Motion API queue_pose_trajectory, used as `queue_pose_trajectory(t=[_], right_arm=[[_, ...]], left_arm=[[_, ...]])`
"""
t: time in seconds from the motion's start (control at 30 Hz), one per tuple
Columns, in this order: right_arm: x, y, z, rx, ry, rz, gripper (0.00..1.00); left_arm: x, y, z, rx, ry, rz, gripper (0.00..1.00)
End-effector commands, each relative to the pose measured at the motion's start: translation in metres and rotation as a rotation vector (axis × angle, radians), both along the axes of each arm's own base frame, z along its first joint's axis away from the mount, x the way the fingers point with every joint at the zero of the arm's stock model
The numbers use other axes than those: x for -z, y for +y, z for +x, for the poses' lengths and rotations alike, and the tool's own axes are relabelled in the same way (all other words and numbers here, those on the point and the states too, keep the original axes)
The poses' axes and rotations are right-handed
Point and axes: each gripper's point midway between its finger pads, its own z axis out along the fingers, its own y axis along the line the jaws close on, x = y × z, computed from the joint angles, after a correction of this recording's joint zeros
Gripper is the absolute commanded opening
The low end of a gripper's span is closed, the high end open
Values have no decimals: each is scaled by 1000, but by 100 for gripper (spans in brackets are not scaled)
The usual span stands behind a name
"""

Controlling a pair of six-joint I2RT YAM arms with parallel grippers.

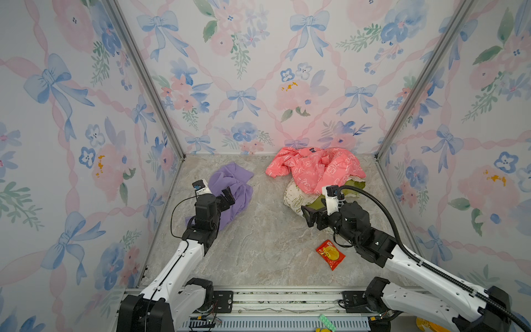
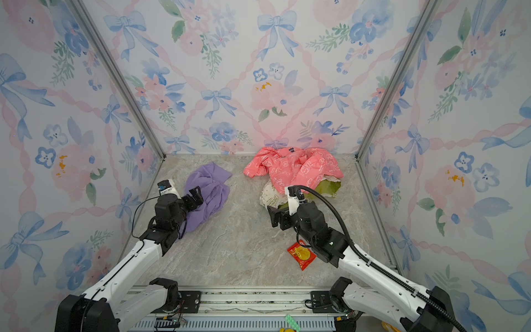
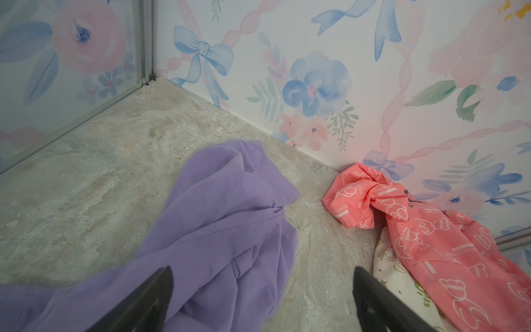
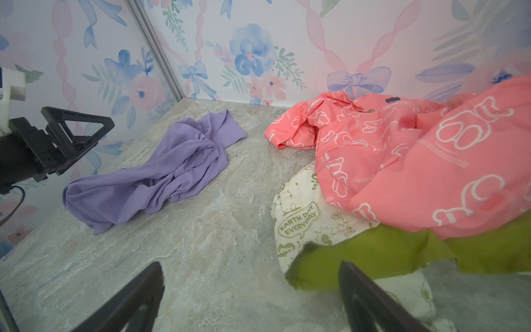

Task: Pick out a specific cloth from the pile
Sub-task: 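Open the left gripper and release the shirt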

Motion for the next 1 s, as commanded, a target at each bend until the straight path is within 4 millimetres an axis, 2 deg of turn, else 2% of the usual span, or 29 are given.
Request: queue_pose_trajectory(t=[0.0, 0.27, 0.43, 0.53, 0.63, 0.7, 0.83, 0.97], right_arm=[[5, -12, 2, 34, 5, -24, 97], [10, -22, 6, 64, 25, -31, 97], [16, -25, 6, 77, 41, -36, 97], [22, -28, 7, 88, 46, -41, 97], [25, -34, 8, 105, 54, -48, 97], [26, -39, 9, 122, 58, -54, 97], [25, -52, 11, 163, 53, -60, 97], [25, -76, 13, 250, 28, -72, 97]], left_arm=[[16, -8, 9, 28, -7, -22, 98], [109, 1, 6, -15, 212, -55, 98], [143, 2, -2, -29, 303, -87, 98], [150, 2, -7, -29, 313, -101, 98], [141, -1, -6, -7, 289, -106, 98], [124, -2, -3, 3, 240, -111, 98], [72, 4, -6, -2, 96, -85, 98], [19, 23, -21, -67, -52, 8, 98]])
